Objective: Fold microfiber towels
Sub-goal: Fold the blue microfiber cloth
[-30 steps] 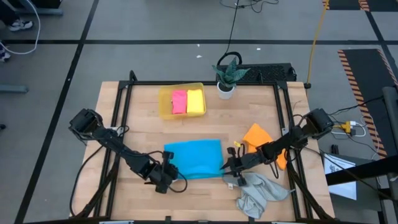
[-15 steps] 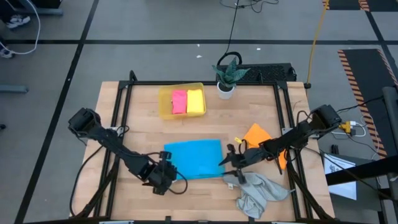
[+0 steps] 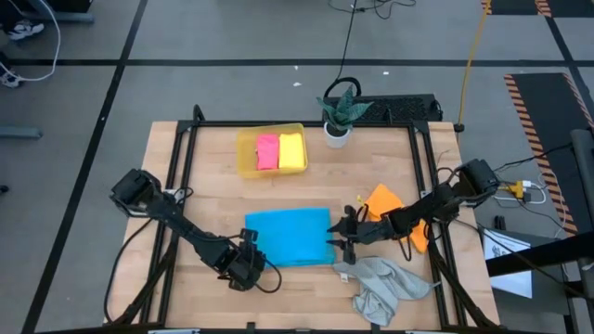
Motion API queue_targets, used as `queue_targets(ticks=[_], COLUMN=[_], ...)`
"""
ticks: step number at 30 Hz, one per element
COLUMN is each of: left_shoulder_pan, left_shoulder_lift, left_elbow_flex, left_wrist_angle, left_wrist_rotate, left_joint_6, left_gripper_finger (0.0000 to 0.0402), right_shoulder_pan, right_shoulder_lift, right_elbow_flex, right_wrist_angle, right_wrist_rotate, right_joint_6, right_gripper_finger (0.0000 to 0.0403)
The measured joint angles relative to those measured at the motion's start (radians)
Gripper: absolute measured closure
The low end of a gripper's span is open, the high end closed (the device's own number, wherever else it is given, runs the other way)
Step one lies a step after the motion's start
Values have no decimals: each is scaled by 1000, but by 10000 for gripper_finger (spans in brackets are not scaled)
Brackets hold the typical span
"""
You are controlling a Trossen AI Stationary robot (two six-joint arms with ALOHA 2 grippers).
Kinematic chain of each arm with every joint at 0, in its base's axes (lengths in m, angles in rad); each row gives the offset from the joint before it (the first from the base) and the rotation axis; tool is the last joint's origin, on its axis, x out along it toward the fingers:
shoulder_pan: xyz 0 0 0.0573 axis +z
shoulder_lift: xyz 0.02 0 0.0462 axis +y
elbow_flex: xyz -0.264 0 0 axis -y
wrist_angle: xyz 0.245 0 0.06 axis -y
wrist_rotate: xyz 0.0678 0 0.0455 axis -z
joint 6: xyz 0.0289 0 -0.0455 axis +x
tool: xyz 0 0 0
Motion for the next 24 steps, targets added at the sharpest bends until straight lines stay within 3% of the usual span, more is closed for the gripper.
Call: queue_targets(ticks=[13, 19, 24], left_shoulder_pan=[-15, -20, -20], left_shoulder_lift=[-49, -69, -69], left_elbow_flex=[-5, -5, -5], left_wrist_angle=[-75, -85, -113], left_wrist_rotate=[1, -5, -1], left_joint_6=[-17, -17, -31], left_gripper_finger=[396, 370, 317], right_shoulder_pan=[-8, -8, -8], right_shoulder_lift=[7, 7, 7], right_elbow_flex=[0, 0, 0], right_wrist_angle=[44, 41, 43], right_wrist_rotate=[0, 0, 0], right_joint_6=[-27, -27, -27], right_gripper_finger=[255, 255, 255])
